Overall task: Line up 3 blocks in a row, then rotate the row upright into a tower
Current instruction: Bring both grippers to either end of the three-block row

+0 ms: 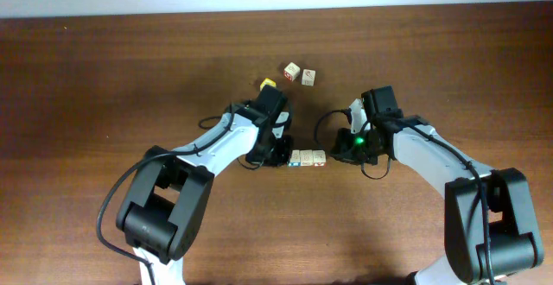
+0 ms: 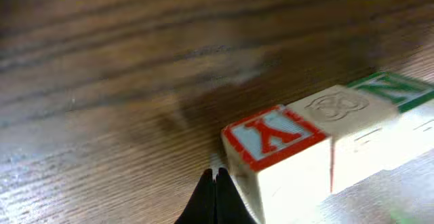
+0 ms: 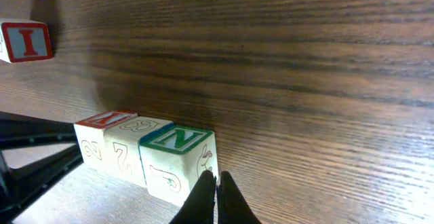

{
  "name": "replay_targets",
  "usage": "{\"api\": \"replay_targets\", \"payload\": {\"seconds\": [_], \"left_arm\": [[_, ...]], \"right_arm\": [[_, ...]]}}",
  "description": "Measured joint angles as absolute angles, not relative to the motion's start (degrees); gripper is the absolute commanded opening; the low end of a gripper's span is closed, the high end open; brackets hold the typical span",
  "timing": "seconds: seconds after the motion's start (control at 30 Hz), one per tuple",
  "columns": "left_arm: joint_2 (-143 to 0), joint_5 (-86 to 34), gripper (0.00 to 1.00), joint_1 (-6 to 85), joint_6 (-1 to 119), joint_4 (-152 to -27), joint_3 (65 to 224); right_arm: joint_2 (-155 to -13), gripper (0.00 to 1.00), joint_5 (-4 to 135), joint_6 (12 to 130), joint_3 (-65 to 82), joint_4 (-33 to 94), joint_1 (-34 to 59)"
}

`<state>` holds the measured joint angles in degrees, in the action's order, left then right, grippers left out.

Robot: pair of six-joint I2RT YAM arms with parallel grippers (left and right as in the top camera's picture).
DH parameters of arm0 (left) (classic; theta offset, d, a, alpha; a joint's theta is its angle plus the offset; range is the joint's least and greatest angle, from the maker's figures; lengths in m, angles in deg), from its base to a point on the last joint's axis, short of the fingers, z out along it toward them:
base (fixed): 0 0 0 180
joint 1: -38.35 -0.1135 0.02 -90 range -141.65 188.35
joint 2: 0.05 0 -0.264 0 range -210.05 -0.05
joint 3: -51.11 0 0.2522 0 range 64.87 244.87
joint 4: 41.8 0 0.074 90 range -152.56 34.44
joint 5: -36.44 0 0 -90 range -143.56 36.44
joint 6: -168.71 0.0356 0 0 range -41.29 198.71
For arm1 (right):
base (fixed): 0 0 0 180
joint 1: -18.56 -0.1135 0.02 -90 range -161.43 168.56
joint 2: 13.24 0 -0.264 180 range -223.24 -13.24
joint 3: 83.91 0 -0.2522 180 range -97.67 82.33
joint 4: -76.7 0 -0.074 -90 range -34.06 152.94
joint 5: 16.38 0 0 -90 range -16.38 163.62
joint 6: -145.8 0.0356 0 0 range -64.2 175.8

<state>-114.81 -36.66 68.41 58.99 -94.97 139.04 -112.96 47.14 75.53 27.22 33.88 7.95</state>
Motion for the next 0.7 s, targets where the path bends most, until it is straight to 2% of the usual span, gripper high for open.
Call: {"api": "replay_targets", "payload": {"seconds": [0.7], "left_arm": [[-114.81,-34.45,0.00,68.37,62.68,-95.41,140.22]], "right_arm": [[-114.78,0.04,46.85,76.82,27.24,34.27,6.62]]}}
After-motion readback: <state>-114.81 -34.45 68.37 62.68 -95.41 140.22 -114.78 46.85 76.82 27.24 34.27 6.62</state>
